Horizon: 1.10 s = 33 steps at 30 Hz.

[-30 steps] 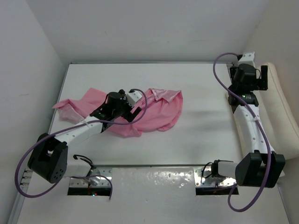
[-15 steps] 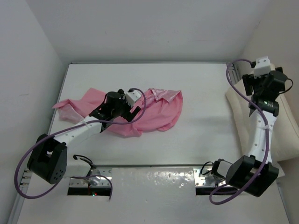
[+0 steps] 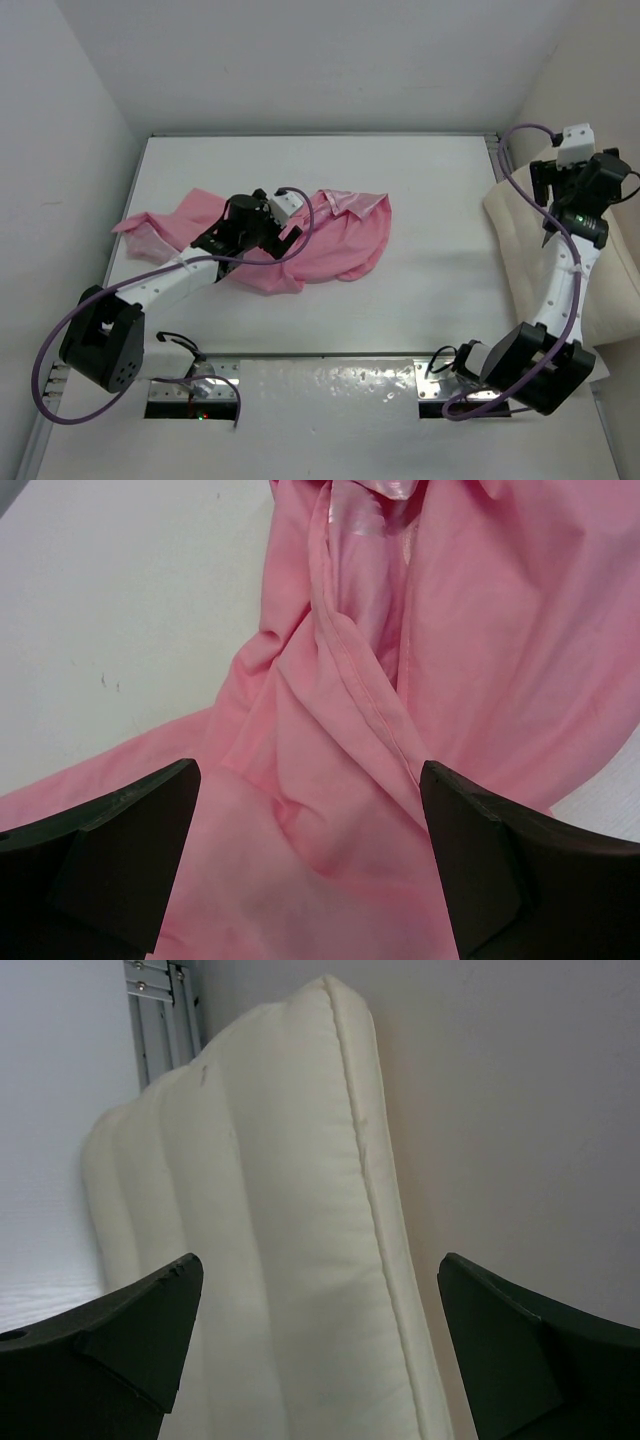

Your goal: Put the pillow into the pillowcase

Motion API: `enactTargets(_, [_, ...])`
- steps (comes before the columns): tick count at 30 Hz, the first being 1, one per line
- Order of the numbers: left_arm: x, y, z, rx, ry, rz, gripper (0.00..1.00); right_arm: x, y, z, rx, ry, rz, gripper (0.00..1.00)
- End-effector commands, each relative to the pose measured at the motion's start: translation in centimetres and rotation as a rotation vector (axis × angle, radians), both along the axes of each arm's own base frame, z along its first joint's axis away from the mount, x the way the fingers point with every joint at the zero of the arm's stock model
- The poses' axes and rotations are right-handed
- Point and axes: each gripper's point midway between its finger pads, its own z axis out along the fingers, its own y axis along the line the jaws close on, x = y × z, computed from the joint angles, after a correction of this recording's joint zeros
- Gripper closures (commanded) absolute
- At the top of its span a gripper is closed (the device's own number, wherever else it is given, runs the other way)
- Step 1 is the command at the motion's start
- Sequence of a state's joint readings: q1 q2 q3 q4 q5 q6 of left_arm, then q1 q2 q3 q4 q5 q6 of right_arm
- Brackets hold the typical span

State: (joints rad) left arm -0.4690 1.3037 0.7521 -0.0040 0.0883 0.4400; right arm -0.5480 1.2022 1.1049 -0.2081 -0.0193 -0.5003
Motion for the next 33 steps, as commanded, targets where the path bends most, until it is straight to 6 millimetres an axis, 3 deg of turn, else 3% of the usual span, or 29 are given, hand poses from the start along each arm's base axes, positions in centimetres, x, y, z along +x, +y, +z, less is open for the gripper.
enactTargets(1, [0.9, -0.3, 1.7, -0.032, -0.041, 0.003, 0.09, 0.6, 0.5, 1.4, 0.076, -0.076, -0.020, 0.01])
enactTargets(6, [0.8, -0.3, 1.6, -0.029, -0.028, 0.001, 0.09, -0.7, -1.9, -2.0, 0.076, -0.033, -0.248, 0.01])
enactTargets(10, [0.5, -0.1, 0.8, -0.009, 0.006, 0.002, 0.09, -1.2, -3.4, -1.9, 0.044, -0.073, -0.346, 0.01])
enactTargets(15, [0.0, -0.5, 0.4, -0.024, 0.033, -0.010, 0.09, -1.0, -4.5, -2.4, 0.007, -0.060, -0.361, 0.01])
enactTargets(24, [0.2, -0.7, 0.4, -0.019, 0.039, -0.014, 0.09, -0.7, -5.4, -6.9, 0.061, 0.050, -0.330, 0.03])
enactTargets(27, [0.4, -0.6, 0.6, -0.018, 0.030, -0.007, 0.09, -0.4, -4.1, -8.3, 0.121, 0.088, -0.280, 0.31])
enactTargets(28, [0.4, -0.6, 0.8, -0.018, 0.027, -0.004, 0.09, -0.4, -3.5, -8.1, 0.126, 0.080, -0.261, 0.44])
enactTargets(29, [0.4, -0.5, 0.7, -0.018, 0.030, -0.001, 0.09, -0.4, -2.7, -8.7, 0.137, 0.093, -0.231, 0.51])
enactTargets(30, [0.4, -0.5, 0.7, -0.017, 0.028, -0.001, 0.09, -0.1, -1.7, -8.3, 0.130, 0.091, -0.199, 0.74])
enactTargets(31, [0.3, -0.5, 0.6, -0.016, 0.031, 0.000, 0.09, 0.1, -1.0, -8.4, 0.126, 0.098, -0.179, 0.86])
enactTargets(33, [0.3, -0.4, 0.5, -0.015, 0.036, 0.004, 0.09, 0.6, 1.1, -7.7, 0.111, 0.089, -0.136, 1.00])
